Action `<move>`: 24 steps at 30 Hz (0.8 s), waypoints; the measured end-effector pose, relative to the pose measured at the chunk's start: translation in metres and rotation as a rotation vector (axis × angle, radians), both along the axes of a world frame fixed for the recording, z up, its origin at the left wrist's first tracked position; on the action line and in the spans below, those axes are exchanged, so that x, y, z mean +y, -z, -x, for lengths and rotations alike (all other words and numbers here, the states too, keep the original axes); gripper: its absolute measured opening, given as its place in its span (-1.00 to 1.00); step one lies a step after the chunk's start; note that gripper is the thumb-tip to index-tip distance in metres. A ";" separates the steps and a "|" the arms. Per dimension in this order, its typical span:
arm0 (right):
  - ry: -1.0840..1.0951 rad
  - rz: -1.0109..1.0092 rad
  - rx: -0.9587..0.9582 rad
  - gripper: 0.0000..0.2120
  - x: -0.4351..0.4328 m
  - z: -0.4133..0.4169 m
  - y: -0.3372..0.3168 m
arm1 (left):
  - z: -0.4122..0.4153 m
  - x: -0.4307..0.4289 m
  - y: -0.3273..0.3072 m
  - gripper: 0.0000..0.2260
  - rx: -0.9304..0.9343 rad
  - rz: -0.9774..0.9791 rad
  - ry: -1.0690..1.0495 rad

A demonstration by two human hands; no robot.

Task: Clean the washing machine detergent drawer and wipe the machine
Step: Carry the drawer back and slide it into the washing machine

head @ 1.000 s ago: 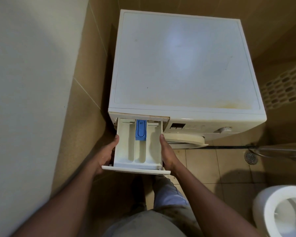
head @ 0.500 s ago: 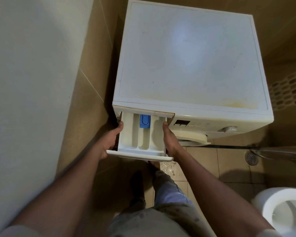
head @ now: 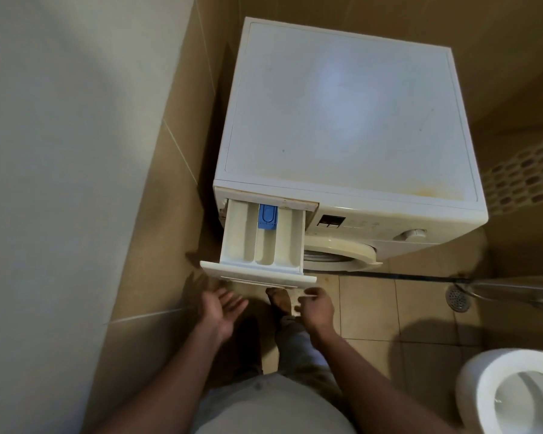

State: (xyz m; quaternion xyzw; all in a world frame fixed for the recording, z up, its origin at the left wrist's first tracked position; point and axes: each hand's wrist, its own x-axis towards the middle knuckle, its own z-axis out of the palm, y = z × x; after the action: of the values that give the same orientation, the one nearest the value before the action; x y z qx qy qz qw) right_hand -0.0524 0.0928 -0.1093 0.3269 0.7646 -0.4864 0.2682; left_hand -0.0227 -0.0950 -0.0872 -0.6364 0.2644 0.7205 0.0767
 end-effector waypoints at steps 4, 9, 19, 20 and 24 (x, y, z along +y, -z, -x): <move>-0.214 0.355 -0.049 -0.76 -0.024 -0.036 -0.013 | -0.002 0.025 -0.010 -0.32 0.171 -0.038 -0.093; 0.144 0.802 -0.082 -0.58 -0.037 -0.017 -0.035 | 0.008 0.034 -0.025 -0.22 0.250 0.002 -0.118; 0.333 0.819 -0.096 -0.37 -0.049 -0.003 -0.046 | 0.020 0.036 -0.034 -0.71 0.279 0.126 0.130; 0.319 0.823 -0.106 -0.35 -0.048 -0.003 -0.044 | 0.020 0.036 -0.032 -0.69 0.281 0.131 0.142; 0.326 0.829 -0.091 -0.43 -0.049 0.004 -0.040 | 0.025 0.034 -0.026 -0.71 0.318 0.163 0.171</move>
State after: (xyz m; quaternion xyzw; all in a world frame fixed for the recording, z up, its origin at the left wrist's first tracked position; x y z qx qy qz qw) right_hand -0.0560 0.0441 -0.0690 0.3289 0.4310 -0.7728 0.3300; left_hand -0.0477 -0.0611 -0.0614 -0.4938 0.3839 0.7790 0.0433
